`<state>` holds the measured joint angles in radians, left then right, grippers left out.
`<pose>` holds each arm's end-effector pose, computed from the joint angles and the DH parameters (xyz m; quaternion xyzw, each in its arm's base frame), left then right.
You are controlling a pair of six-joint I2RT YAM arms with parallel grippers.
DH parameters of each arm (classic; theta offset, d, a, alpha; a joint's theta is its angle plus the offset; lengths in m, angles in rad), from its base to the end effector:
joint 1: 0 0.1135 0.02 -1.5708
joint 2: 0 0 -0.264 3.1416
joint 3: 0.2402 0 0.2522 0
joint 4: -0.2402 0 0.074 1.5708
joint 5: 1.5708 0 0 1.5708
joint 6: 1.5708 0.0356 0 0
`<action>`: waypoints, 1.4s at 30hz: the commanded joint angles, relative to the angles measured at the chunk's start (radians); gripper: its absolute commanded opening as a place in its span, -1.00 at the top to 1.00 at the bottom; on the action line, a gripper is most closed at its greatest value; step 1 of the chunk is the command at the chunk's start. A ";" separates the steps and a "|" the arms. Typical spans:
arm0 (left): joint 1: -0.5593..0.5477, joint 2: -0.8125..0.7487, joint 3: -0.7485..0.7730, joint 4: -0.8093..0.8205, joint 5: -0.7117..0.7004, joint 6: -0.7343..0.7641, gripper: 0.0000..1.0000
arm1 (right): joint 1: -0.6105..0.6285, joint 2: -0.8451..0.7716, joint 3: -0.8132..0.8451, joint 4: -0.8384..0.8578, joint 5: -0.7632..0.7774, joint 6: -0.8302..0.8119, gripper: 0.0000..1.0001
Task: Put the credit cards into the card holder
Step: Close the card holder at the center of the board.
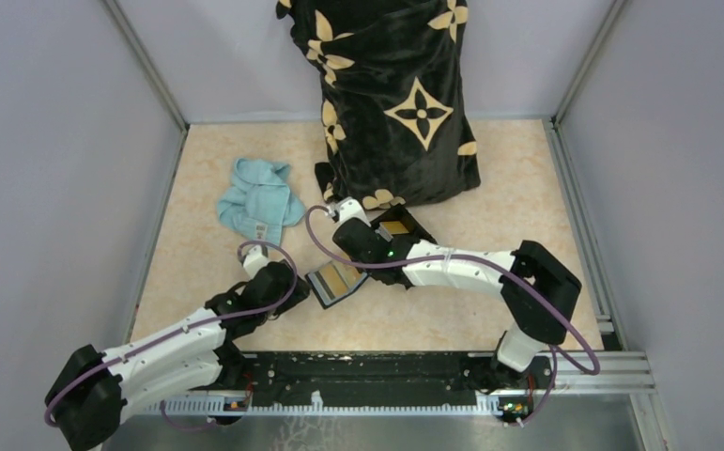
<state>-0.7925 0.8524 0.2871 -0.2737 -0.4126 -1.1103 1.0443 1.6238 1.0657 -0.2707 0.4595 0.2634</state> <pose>0.1200 -0.1014 0.1524 -0.2170 0.8909 -0.1741 0.3591 0.1871 0.2904 0.2202 -0.2690 0.8706 0.0463 0.4093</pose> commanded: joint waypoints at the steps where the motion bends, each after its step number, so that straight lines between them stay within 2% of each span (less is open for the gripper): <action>1: -0.007 -0.014 -0.017 0.027 0.030 0.004 -0.26 | 0.056 -0.038 0.083 -0.027 0.065 -0.028 1.00; 6: -0.008 -0.043 -0.028 0.001 0.053 0.010 -0.07 | 0.107 -0.027 0.115 -0.057 0.111 -0.033 1.00; 11: -0.008 -0.071 -0.043 -0.025 0.062 0.004 0.29 | 0.126 -0.017 0.125 -0.068 0.119 -0.032 1.00; 16: -0.011 -0.023 -0.043 -0.001 0.080 0.012 0.63 | 0.154 -0.007 0.139 -0.069 0.121 -0.030 1.00; 19: -0.014 0.028 -0.042 0.032 0.092 0.015 0.73 | 0.176 0.009 0.149 -0.066 0.125 -0.025 1.00; 29: -0.020 0.108 -0.074 0.154 0.120 -0.011 0.82 | 0.221 0.072 0.178 -0.046 0.110 0.029 1.00; 42: -0.025 0.039 -0.144 0.171 0.118 -0.075 0.85 | 0.227 0.075 0.142 0.018 0.031 0.149 1.00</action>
<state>-0.8097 0.9012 0.1856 -0.0494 -0.3099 -1.1664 1.2602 1.6970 1.1995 -0.3035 0.5209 0.3645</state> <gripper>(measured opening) 0.078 0.009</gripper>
